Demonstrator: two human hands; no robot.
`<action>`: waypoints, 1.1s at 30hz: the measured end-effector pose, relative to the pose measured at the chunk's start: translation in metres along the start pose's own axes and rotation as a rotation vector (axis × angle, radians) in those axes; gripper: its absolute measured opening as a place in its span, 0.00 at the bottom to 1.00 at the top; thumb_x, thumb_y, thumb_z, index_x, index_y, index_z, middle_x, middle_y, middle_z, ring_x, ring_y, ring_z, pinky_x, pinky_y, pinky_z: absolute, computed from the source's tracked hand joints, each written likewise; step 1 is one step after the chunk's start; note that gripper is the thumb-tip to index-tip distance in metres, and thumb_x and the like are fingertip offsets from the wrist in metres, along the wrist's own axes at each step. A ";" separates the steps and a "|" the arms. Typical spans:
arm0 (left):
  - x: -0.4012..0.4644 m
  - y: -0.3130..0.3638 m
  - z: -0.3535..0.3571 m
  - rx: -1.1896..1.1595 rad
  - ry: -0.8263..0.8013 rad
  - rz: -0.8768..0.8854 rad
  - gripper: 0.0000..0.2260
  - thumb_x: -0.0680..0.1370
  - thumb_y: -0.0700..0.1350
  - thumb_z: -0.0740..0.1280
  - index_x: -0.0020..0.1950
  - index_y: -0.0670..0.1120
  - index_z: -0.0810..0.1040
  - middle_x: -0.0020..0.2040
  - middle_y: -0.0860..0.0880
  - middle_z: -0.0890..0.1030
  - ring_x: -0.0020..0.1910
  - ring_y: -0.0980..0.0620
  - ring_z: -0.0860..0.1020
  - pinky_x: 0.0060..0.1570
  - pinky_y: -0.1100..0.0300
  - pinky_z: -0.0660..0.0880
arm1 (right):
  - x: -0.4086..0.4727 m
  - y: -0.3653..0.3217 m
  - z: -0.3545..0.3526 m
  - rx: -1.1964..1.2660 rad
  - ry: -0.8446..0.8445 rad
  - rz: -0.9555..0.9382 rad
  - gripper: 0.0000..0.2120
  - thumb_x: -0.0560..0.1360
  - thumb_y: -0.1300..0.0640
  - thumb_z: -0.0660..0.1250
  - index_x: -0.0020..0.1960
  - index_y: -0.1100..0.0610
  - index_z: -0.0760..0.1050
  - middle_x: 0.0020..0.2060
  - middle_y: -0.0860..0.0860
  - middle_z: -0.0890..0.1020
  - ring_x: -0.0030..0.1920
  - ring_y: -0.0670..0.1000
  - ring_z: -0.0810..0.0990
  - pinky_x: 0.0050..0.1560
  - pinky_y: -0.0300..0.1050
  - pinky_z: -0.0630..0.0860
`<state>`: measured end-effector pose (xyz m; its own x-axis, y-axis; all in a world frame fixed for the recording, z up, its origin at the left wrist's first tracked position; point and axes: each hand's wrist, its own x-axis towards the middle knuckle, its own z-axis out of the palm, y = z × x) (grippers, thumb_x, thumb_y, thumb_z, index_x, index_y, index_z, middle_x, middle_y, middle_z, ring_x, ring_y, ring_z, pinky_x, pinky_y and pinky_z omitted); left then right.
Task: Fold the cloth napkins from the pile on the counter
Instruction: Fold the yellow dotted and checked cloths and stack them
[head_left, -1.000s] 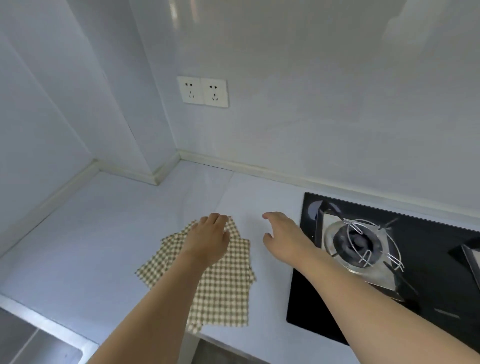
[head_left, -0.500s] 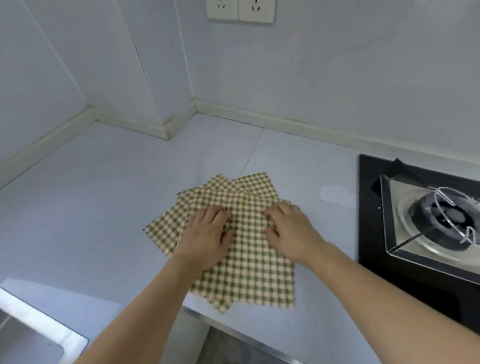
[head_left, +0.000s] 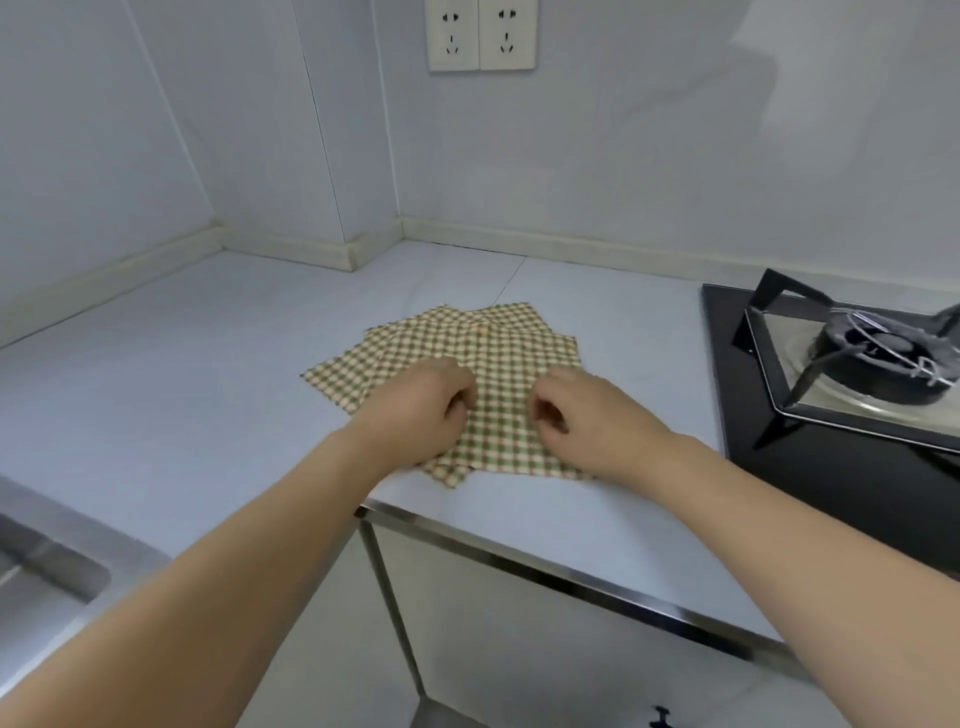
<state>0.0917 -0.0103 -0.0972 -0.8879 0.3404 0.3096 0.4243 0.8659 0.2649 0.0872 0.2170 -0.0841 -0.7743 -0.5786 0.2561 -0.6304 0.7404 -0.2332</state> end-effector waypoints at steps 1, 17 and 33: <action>-0.011 0.006 -0.003 -0.024 -0.050 0.016 0.07 0.75 0.43 0.65 0.50 0.49 0.80 0.48 0.53 0.78 0.47 0.53 0.75 0.48 0.56 0.74 | -0.011 -0.007 -0.003 0.021 -0.067 -0.008 0.03 0.74 0.56 0.63 0.47 0.53 0.75 0.44 0.44 0.74 0.47 0.48 0.72 0.49 0.41 0.70; -0.035 0.049 -0.031 0.050 -0.069 -0.054 0.09 0.80 0.45 0.59 0.49 0.48 0.78 0.43 0.50 0.82 0.40 0.48 0.78 0.40 0.53 0.76 | -0.038 -0.034 -0.015 0.068 0.077 0.242 0.06 0.81 0.58 0.55 0.51 0.54 0.71 0.50 0.51 0.76 0.49 0.52 0.74 0.49 0.49 0.73; -0.015 0.121 -0.149 -0.481 0.082 -0.125 0.05 0.81 0.44 0.60 0.52 0.48 0.76 0.37 0.51 0.72 0.29 0.57 0.69 0.27 0.68 0.67 | -0.055 -0.077 -0.170 -0.222 -0.199 0.154 0.14 0.76 0.44 0.65 0.59 0.48 0.73 0.43 0.43 0.75 0.46 0.49 0.76 0.44 0.46 0.74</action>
<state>0.1825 0.0347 0.0661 -0.9283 0.1986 0.3142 0.3669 0.6247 0.6893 0.1873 0.2500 0.0793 -0.8690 -0.4931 0.0398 -0.4945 0.8683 -0.0393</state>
